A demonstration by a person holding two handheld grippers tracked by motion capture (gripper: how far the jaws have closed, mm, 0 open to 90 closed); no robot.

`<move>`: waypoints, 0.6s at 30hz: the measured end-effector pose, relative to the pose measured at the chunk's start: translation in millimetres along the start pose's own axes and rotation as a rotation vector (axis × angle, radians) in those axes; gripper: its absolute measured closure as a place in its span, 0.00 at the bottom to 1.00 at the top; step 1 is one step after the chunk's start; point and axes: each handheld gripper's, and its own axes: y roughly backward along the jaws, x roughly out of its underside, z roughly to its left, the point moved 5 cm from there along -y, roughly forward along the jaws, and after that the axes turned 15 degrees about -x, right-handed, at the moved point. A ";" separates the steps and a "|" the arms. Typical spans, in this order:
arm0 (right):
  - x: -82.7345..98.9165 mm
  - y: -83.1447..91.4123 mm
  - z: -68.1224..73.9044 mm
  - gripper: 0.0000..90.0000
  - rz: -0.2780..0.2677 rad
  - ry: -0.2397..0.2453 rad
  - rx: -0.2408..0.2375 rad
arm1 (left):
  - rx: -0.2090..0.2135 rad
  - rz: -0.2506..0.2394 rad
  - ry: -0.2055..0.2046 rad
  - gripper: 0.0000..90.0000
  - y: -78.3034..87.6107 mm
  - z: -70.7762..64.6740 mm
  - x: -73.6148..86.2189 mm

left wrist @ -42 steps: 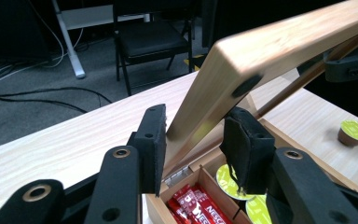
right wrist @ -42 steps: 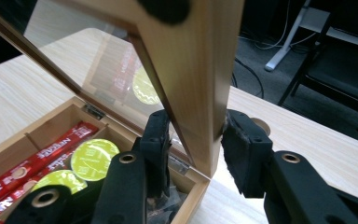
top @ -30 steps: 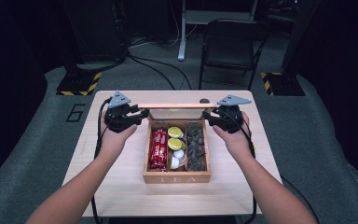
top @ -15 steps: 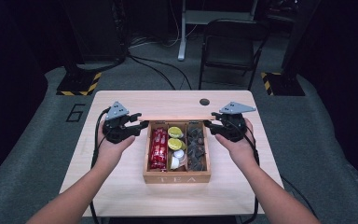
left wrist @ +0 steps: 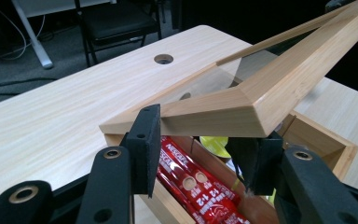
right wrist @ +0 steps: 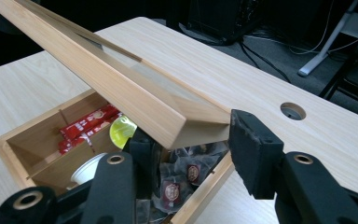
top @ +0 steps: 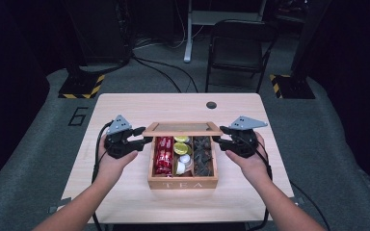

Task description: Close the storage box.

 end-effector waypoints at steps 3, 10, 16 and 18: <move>3.7 1.1 3.7 0.60 0.007 0.000 0.002 | 0.004 0.010 0.007 0.61 2.4 -3.0 5.2; 17.3 0.6 10.7 0.59 0.020 0.026 0.005 | 0.005 0.011 0.001 0.60 5.5 -8.4 19.4; 30.9 -1.2 15.8 0.57 0.023 0.022 0.005 | 0.011 0.013 0.002 0.60 8.9 -13.9 33.8; 35.4 -2.1 16.7 0.56 0.017 0.014 -0.002 | 0.017 0.016 0.011 0.60 9.1 -15.4 38.5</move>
